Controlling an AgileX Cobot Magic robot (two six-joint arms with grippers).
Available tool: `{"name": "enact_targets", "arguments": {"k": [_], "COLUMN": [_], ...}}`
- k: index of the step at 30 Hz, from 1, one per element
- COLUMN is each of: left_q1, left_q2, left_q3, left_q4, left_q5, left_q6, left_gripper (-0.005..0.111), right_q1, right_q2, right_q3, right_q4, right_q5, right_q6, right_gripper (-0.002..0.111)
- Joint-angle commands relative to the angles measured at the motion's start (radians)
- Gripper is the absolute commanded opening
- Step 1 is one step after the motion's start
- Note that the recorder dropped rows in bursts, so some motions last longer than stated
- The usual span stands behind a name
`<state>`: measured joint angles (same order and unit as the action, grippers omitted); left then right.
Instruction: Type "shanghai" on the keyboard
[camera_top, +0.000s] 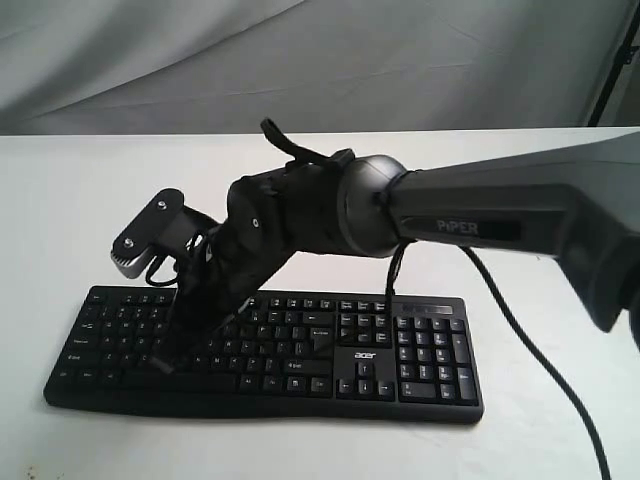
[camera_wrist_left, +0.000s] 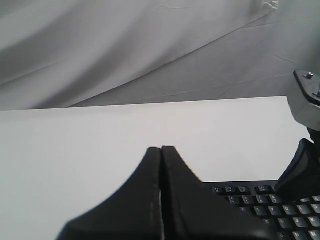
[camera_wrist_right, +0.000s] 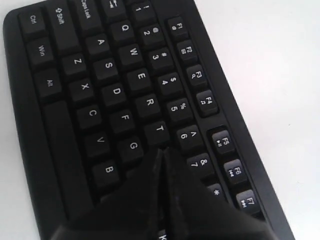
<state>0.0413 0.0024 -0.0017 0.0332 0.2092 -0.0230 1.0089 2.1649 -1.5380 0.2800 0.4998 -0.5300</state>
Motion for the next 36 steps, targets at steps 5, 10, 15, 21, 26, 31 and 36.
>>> {"name": "enact_targets", "arguments": {"k": [5, 10, 15, 21, 26, 31, 36], "left_q1": [-0.006, -0.006, -0.006, -0.006, -0.006, -0.006, -0.006], "left_q2": [-0.002, -0.002, -0.002, -0.002, -0.002, -0.002, -0.002], "left_q3": [0.002, 0.002, 0.002, 0.002, 0.002, 0.002, 0.002], "left_q4": [0.000, 0.000, 0.000, 0.000, 0.000, 0.000, 0.000], "left_q5": [-0.011, -0.011, -0.011, -0.011, -0.011, -0.011, -0.011], "left_q6": [-0.003, -0.003, -0.003, -0.003, -0.003, -0.003, -0.003], "left_gripper": [0.000, 0.000, 0.000, 0.000, 0.000, 0.000, 0.000], "right_q1": [0.008, 0.008, 0.013, 0.013, 0.013, 0.013, 0.013], "right_q2": [0.009, 0.038, 0.042, 0.042, 0.042, 0.042, 0.042], "right_q3": [-0.006, -0.006, -0.006, -0.006, -0.006, -0.006, -0.006], "right_q4": [0.091, 0.093, 0.101, 0.084, 0.068, 0.038, 0.038], "right_q5": [0.020, 0.014, 0.013, 0.013, -0.003, -0.007, -0.007], "right_q6": [-0.094, -0.091, -0.091, -0.091, -0.091, -0.070, -0.070], "right_gripper": [0.000, 0.000, 0.000, 0.000, 0.000, 0.000, 0.000]}}
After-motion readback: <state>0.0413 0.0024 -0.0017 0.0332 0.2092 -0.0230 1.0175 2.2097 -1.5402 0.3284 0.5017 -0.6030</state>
